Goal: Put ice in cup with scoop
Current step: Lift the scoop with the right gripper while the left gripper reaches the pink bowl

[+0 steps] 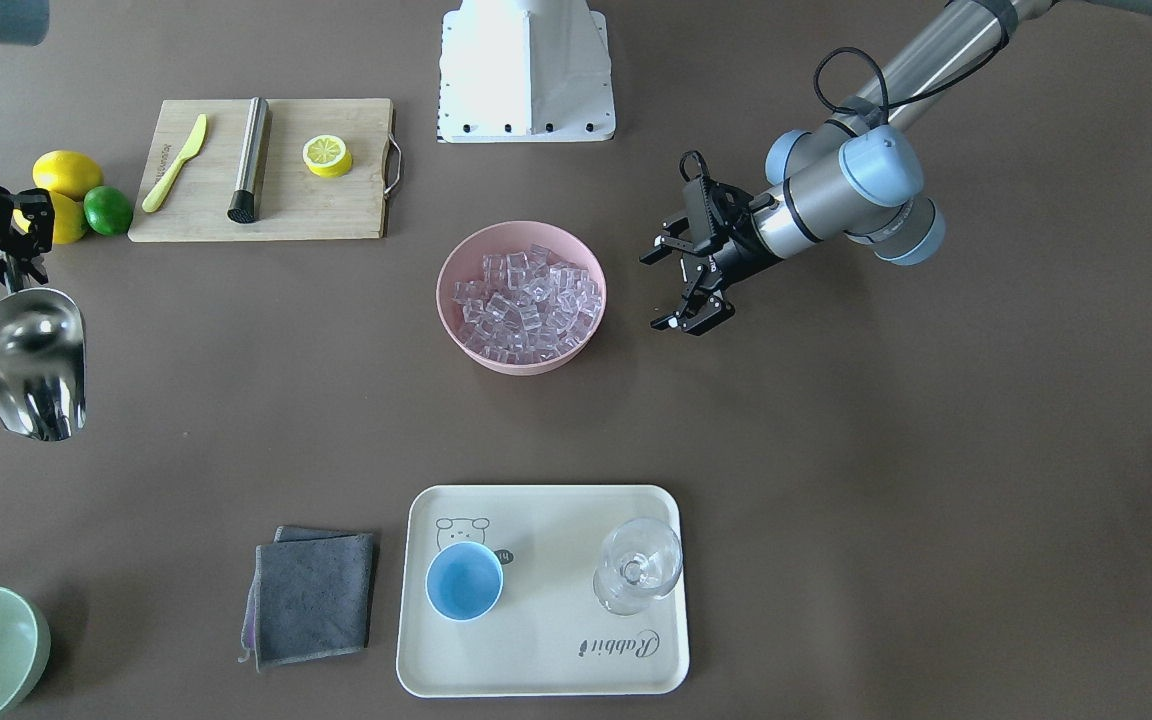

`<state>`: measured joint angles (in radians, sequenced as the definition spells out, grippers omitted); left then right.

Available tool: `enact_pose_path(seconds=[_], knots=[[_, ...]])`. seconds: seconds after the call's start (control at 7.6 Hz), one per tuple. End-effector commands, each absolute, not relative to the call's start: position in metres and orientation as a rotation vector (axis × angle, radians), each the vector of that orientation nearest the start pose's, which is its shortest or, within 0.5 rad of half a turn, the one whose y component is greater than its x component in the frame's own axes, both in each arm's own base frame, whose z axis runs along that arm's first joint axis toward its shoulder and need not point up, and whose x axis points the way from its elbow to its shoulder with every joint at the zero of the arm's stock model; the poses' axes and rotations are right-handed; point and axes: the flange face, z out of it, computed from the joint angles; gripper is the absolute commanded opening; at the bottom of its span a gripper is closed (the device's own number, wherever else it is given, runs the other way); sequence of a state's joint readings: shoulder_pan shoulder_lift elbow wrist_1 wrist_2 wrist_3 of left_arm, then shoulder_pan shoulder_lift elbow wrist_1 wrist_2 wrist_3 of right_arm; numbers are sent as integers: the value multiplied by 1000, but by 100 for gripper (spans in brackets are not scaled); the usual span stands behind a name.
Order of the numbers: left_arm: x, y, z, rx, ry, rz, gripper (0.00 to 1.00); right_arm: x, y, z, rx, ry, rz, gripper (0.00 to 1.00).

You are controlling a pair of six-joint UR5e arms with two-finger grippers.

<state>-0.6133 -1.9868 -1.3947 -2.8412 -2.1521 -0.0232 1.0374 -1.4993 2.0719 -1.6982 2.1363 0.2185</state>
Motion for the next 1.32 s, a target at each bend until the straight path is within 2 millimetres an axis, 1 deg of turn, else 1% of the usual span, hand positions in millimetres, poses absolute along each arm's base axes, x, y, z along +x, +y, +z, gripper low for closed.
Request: enact_pose_path(seconds=[0.0,0.13,0.26,0.39,0.53,0.66,0.79,0.92,1.05,1.18], knots=[[505,-447,371,1174,1132,1184,98,-216,-437,368,313,-562,-714,0],[509,-448,371,1156,1138,1174,98,-242,-412,332,349,-454,-848,0],[511,-450,365,1132,1160,1140,98,-269,-389,307,370,-406,-928,0],[517,-446,361,1104,1182,1120,98,-273,-387,302,380,-408,-944,0],[523,-441,358,1104,1190,1127,98,-285,-382,290,422,-395,-1034,0],[528,-437,355,1116,1184,1119,98,-286,-377,286,429,-398,-1054,0],[534,-434,350,1131,1179,1112,98,-292,-374,283,438,-401,-1088,0],[538,-433,346,1143,1174,1103,98,-279,-364,275,410,-375,-1136,0],[540,-431,344,1146,1177,1106,98,-283,-367,279,407,-348,-1229,0],[541,-430,344,1147,1178,1107,98,-294,-375,277,399,-343,-1238,0]])
